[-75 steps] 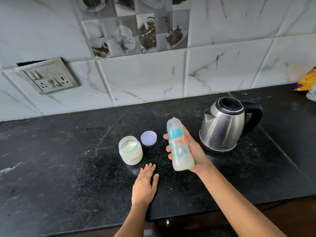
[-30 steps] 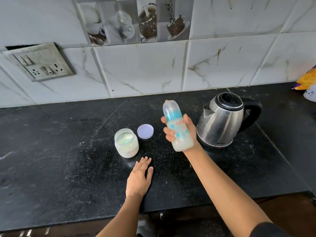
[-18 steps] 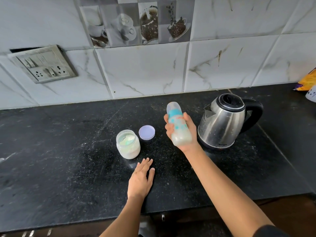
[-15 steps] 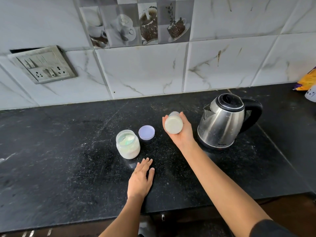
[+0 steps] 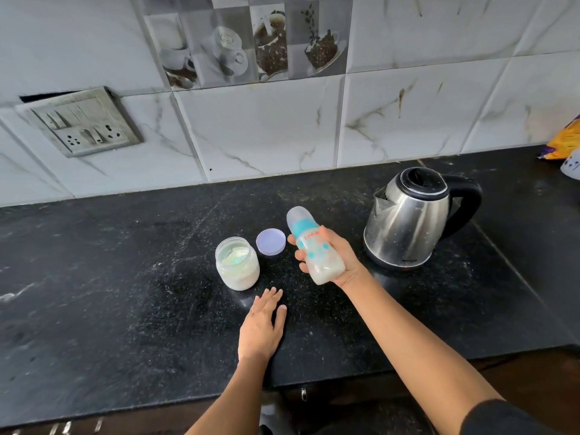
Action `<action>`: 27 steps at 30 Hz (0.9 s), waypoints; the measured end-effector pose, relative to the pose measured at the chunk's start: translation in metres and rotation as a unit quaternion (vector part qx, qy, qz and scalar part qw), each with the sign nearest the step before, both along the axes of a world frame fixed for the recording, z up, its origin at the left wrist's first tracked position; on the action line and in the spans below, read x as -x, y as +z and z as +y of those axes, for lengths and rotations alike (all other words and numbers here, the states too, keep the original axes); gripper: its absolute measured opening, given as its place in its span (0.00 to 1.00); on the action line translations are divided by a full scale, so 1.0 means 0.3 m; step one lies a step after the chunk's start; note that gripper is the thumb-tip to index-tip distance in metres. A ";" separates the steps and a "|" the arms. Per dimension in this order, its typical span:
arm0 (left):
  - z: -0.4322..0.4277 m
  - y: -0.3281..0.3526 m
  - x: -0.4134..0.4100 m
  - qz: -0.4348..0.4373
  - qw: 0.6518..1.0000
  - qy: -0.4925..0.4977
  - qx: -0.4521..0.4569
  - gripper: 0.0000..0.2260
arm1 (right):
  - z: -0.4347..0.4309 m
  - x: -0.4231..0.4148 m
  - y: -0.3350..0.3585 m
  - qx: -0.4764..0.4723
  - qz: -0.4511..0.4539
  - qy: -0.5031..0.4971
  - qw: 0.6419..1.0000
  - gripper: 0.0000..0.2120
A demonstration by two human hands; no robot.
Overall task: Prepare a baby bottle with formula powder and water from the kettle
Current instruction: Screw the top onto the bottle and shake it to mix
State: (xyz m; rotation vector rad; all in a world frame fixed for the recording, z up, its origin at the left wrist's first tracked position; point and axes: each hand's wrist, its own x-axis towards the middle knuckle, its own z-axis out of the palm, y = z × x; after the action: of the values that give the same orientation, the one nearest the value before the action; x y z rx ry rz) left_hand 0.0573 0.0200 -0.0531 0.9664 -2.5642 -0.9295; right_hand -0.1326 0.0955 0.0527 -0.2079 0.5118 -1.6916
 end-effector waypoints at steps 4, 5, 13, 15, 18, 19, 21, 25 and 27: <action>0.003 0.000 0.001 -0.001 1.000 0.006 -0.004 0.18 | -0.046 -0.006 0.021 -0.070 -0.037 -0.085 0.993 0.21; 0.003 0.001 0.002 -0.001 1.000 0.006 -0.005 0.18 | -0.074 0.000 0.022 -0.124 -0.052 -0.143 0.980 0.15; 0.005 0.012 0.000 -0.011 1.000 0.009 -0.011 0.18 | -0.002 0.025 -0.033 -0.023 0.070 0.051 0.996 0.31; 0.007 0.016 -0.001 -0.010 1.000 0.008 -0.013 0.18 | -0.036 0.014 -0.040 -0.063 -0.011 -0.062 0.996 0.24; 0.004 0.021 -0.001 -0.012 1.000 0.010 -0.013 0.18 | -0.061 0.021 -0.074 -0.071 -0.148 -0.163 0.973 0.26; 0.005 0.021 -0.003 -0.011 1.000 0.009 -0.013 0.18 | -0.050 0.015 -0.076 -0.050 -0.168 -0.122 0.977 0.30; 0.006 0.021 -0.003 -0.010 1.000 0.008 -0.014 0.18 | -0.006 0.022 -0.078 0.008 -0.091 -0.010 0.996 0.33; 0.007 0.017 -0.002 -0.013 1.000 0.009 -0.011 0.18 | 0.010 0.023 -0.030 0.062 0.024 0.037 0.997 0.30; 0.006 0.016 -0.002 -0.011 1.000 0.010 -0.011 0.18 | -0.035 0.023 -0.024 -0.028 -0.040 -0.103 0.994 0.24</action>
State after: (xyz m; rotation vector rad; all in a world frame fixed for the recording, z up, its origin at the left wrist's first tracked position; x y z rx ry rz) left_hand 0.0579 0.0217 -0.0483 1.0127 -2.5623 -0.9491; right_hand -0.1395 0.0852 0.0455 -0.0480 0.5351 -1.8748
